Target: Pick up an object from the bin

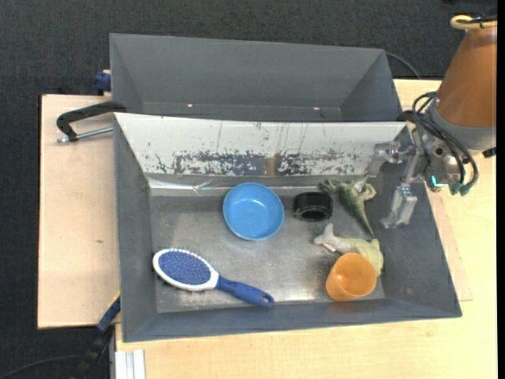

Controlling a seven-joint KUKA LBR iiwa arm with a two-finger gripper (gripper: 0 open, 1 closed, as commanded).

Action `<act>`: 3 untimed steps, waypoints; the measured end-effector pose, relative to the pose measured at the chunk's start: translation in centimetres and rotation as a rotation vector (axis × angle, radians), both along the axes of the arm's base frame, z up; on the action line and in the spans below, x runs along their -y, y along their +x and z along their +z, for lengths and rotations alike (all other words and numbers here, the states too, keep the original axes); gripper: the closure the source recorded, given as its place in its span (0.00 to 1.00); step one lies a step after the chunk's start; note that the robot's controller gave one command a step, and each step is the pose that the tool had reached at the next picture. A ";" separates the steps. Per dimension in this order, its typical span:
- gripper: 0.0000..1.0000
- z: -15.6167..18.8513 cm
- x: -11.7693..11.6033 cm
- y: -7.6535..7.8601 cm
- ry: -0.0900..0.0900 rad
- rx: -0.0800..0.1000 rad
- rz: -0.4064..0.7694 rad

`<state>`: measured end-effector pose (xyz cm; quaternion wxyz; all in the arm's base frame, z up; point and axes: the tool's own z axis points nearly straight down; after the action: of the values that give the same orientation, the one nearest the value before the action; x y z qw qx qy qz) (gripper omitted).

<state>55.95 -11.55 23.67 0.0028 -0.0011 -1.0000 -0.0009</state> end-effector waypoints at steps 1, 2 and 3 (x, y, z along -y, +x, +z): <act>0.00 -12.9 0.3 -2.9 0.003 0.002 0.519; 0.00 -15.8 -4.5 -5.7 0.002 0.006 1.042; 1.00 -15.8 -4.5 -5.7 0.001 0.008 1.041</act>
Offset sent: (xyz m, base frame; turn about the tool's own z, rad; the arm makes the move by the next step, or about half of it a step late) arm -0.0286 -0.0043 -0.1280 -0.5202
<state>50.25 -7.02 7.89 -0.0011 0.4965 -0.8680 0.0002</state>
